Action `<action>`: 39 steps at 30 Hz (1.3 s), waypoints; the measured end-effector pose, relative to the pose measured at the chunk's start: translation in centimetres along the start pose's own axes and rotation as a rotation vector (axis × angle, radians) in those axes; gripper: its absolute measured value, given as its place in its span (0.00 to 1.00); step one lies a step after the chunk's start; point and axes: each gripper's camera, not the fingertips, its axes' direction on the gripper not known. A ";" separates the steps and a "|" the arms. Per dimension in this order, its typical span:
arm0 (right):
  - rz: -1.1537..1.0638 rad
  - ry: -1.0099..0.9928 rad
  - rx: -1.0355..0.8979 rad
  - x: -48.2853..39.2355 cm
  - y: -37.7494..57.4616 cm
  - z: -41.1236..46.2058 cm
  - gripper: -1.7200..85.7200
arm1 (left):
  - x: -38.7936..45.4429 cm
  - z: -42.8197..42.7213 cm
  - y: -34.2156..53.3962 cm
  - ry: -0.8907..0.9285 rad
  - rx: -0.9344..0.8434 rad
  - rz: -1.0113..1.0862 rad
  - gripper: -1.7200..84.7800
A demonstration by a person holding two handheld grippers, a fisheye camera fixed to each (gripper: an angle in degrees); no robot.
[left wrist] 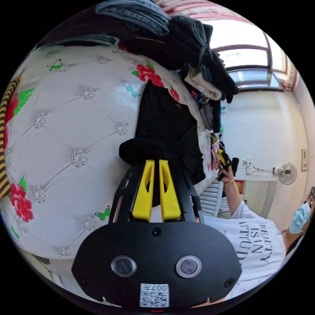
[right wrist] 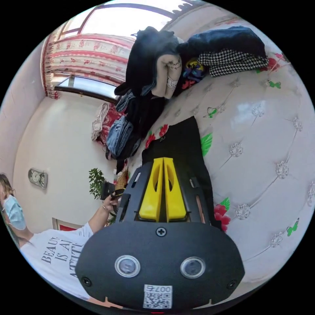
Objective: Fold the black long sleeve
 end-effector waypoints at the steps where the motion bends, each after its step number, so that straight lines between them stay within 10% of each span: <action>1: -0.076 0.066 -0.029 -1.0 -0.3 0.4 0.03 | -0.1 0.1 -0.4 0.023 -0.003 0.006 0.03; 17: -0.759 0.672 -0.615 -7.9 12.7 13.9 0.03 | 9.9 10.7 3.6 -0.709 -0.007 0.509 0.05; 27: -0.182 0.328 -0.059 -3.6 -0.9 1.9 0.04 | 3.4 5.2 -1.3 -0.296 0.260 0.013 0.05; 39: -0.266 0.461 -0.296 -1.4 11.0 0.1 0.07 | 1.6 6.5 13.9 -0.383 0.138 0.070 0.10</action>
